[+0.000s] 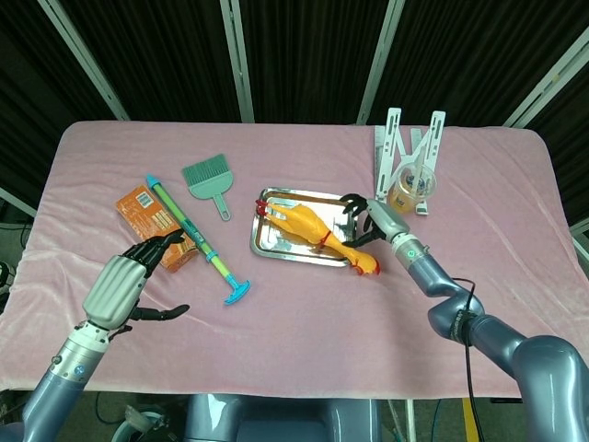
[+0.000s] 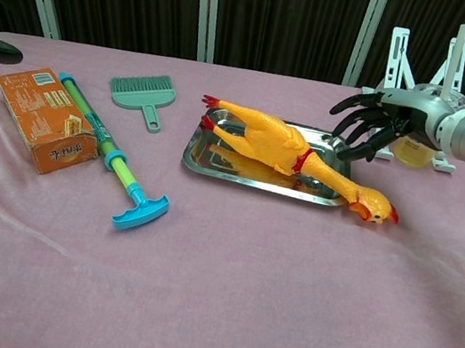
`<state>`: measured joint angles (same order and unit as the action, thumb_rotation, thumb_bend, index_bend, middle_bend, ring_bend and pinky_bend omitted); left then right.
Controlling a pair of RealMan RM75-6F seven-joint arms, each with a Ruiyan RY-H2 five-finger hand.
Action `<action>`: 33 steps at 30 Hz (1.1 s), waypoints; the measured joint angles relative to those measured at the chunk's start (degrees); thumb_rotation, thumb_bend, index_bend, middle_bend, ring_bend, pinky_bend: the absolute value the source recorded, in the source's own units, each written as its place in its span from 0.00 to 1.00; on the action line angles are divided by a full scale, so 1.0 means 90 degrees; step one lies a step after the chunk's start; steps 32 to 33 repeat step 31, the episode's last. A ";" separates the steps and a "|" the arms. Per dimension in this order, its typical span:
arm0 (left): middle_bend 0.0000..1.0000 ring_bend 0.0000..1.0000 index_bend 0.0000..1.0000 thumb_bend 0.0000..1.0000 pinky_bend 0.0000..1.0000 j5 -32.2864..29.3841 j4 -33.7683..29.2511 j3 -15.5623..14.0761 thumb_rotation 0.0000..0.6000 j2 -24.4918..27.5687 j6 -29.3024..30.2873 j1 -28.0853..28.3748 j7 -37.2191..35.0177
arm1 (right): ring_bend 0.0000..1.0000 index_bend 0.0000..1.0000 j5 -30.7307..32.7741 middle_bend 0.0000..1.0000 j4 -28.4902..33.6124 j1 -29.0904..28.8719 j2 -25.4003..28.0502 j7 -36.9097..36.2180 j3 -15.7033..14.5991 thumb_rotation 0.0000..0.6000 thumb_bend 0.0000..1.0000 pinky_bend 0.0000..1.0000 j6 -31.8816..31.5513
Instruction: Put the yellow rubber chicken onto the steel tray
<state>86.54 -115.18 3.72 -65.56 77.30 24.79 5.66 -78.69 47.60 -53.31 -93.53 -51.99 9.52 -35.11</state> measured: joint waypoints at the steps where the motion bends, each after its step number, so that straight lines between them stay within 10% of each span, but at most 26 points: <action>1: 0.18 0.16 0.02 0.03 0.28 -0.0025 0.0028 0.0013 1.00 0.0013 0.0021 -0.0016 0.0008 | 0.36 0.26 -0.0004 0.33 0.0030 0.0022 0.0037 0.0022 0.0002 1.00 0.00 0.52 -0.0047; 15: 0.18 0.16 0.12 0.05 0.17 -0.0594 0.0867 0.0045 1.00 0.0259 0.0493 -0.0599 0.0055 | 0.35 0.35 0.0110 0.38 0.1476 0.1420 0.1405 0.2054 -0.0026 1.00 0.18 0.51 -0.2294; 22: 0.17 0.12 0.11 0.05 0.12 -0.0546 0.1164 -0.0187 1.00 0.0407 0.0849 -0.1069 -0.0039 | 0.12 0.17 0.0081 0.23 0.2887 0.2460 0.2301 0.3290 -0.0332 1.00 0.18 0.26 -0.3539; 33: 0.16 0.11 0.07 0.05 0.12 -0.0198 0.1471 -0.0512 1.00 0.0466 0.1337 -0.1647 -0.0387 | 0.03 0.07 -0.0062 0.18 0.4178 0.3803 0.2972 0.4832 -0.0989 1.00 0.18 0.21 -0.4799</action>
